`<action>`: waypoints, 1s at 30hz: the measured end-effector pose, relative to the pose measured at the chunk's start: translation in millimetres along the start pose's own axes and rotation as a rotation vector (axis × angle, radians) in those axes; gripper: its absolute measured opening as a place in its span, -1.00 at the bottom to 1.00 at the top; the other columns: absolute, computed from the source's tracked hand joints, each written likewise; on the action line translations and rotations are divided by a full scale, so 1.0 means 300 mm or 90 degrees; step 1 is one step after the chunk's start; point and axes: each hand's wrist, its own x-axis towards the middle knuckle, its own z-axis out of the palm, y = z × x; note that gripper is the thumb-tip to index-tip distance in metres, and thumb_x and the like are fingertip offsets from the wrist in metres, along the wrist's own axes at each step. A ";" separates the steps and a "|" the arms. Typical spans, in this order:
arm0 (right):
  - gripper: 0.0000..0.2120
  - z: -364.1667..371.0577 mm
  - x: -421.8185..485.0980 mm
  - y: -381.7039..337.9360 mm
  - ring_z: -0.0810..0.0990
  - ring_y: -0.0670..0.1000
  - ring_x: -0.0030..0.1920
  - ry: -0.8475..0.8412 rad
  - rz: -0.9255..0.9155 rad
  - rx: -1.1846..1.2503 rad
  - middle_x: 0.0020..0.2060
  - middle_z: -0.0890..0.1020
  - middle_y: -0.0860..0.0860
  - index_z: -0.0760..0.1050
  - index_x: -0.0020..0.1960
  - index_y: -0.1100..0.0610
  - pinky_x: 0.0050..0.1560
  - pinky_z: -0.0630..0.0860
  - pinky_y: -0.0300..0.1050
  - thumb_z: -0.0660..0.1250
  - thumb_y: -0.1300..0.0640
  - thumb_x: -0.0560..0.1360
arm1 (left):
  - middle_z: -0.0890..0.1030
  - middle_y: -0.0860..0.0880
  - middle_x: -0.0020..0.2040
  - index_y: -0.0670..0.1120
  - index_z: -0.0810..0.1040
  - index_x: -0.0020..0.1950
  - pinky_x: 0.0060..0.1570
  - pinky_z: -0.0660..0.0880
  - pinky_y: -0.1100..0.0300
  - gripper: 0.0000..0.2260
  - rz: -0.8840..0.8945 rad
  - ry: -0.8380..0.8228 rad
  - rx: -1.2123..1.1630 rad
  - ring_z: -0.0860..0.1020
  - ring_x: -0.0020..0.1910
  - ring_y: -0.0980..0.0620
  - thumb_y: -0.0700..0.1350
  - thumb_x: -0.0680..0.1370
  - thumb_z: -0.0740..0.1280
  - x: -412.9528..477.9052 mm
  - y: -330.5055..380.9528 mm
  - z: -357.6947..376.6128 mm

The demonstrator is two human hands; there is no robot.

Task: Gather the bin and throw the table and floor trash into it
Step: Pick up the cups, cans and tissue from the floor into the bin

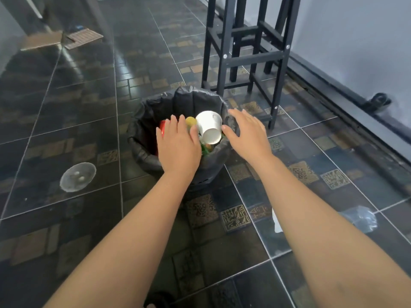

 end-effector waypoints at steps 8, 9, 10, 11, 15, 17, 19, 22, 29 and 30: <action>-0.52 -0.171 -0.217 0.335 0.30 0.07 0.47 -0.012 0.141 -0.108 0.43 0.42 0.02 0.33 0.45 0.04 0.48 0.17 0.07 0.21 -0.09 0.59 | 0.42 -0.19 0.50 -0.22 0.40 0.49 0.55 0.16 -0.09 -0.57 0.328 -0.036 -0.112 0.33 0.53 -0.17 -0.03 0.69 0.18 -0.161 0.300 0.172; -0.52 -0.197 -0.259 0.387 0.32 0.08 0.46 -0.022 0.164 -0.130 0.42 0.42 0.03 0.34 0.45 0.05 0.47 0.18 0.06 0.23 -0.09 0.58 | 0.41 -0.19 0.50 -0.22 0.40 0.50 0.55 0.14 -0.08 -0.57 0.345 -0.066 -0.111 0.32 0.53 -0.17 -0.03 0.69 0.18 -0.190 0.327 0.206; -0.52 -0.221 -0.304 0.438 0.33 0.08 0.45 -0.034 0.190 -0.150 0.42 0.42 0.04 0.35 0.44 0.06 0.46 0.20 0.06 0.24 -0.08 0.58 | 0.41 -0.19 0.51 -0.21 0.38 0.51 0.55 0.12 -0.07 -0.56 0.357 -0.104 -0.108 0.31 0.53 -0.17 -0.02 0.69 0.19 -0.219 0.348 0.241; -0.52 -0.244 -0.352 0.486 0.34 0.08 0.44 -0.047 0.220 -0.172 0.42 0.43 0.04 0.35 0.44 0.07 0.45 0.22 0.06 0.25 -0.08 0.57 | 0.39 -0.18 0.52 -0.21 0.36 0.52 0.55 0.10 -0.06 -0.55 0.365 -0.149 -0.104 0.30 0.54 -0.16 -0.01 0.69 0.18 -0.249 0.367 0.278; -0.47 -0.313 -0.540 0.638 0.35 0.10 0.42 -0.101 0.331 -0.254 0.40 0.43 0.04 0.32 0.45 0.04 0.43 0.24 0.09 0.27 -0.12 0.55 | 0.26 -0.09 0.60 -0.10 0.21 0.60 0.56 0.05 0.00 -0.46 0.397 -0.335 -0.038 0.19 0.59 -0.09 0.12 0.68 0.13 -0.365 0.404 0.439; -0.45 -0.336 -0.611 0.690 0.32 0.11 0.43 -0.120 0.372 -0.292 0.40 0.42 0.04 0.29 0.46 0.04 0.44 0.21 0.11 0.27 -0.13 0.54 | 0.18 -0.07 0.63 -0.02 0.13 0.63 0.56 0.03 -0.03 -0.41 0.408 -0.413 0.014 0.13 0.61 -0.09 0.22 0.66 0.11 -0.411 0.421 0.509; -0.44 -0.350 -0.661 0.729 0.28 0.10 0.46 -0.116 0.418 -0.312 0.42 0.40 0.02 0.28 0.46 0.02 0.44 0.17 0.12 0.28 -0.15 0.53 | 0.08 -0.06 0.65 0.07 0.05 0.63 0.55 0.01 -0.12 -0.35 0.399 -0.481 0.057 0.06 0.63 -0.12 0.31 0.61 0.08 -0.448 0.445 0.565; -0.39 -0.348 -0.700 0.765 0.24 0.11 0.47 -0.123 0.505 -0.303 0.48 0.30 -0.02 0.22 0.48 -0.07 0.41 0.15 0.15 0.27 -0.20 0.50 | -0.07 -0.06 0.67 0.18 -0.06 0.63 0.52 0.03 -0.26 -0.29 0.360 -0.565 0.093 -0.07 0.63 -0.16 0.37 0.57 0.13 -0.485 0.487 0.626; -0.39 -0.284 -0.718 0.809 0.39 0.22 0.36 -0.175 0.578 -0.246 0.48 0.24 0.02 0.15 0.50 -0.12 0.31 0.29 0.15 0.30 -0.10 0.51 | -0.26 -0.06 0.65 0.24 -0.19 0.61 0.49 0.06 -0.37 -0.18 0.337 -0.625 0.149 -0.20 0.62 -0.22 0.39 0.53 0.22 -0.493 0.559 0.714; -0.41 -0.276 -0.715 0.814 0.42 0.21 0.33 -0.169 0.568 -0.244 0.46 0.27 0.03 0.16 0.49 -0.11 0.29 0.31 0.13 0.29 -0.07 0.52 | -0.26 -0.06 0.65 0.26 -0.19 0.61 0.48 0.06 -0.36 -0.19 0.335 -0.630 0.149 -0.20 0.62 -0.22 0.38 0.53 0.23 -0.492 0.562 0.722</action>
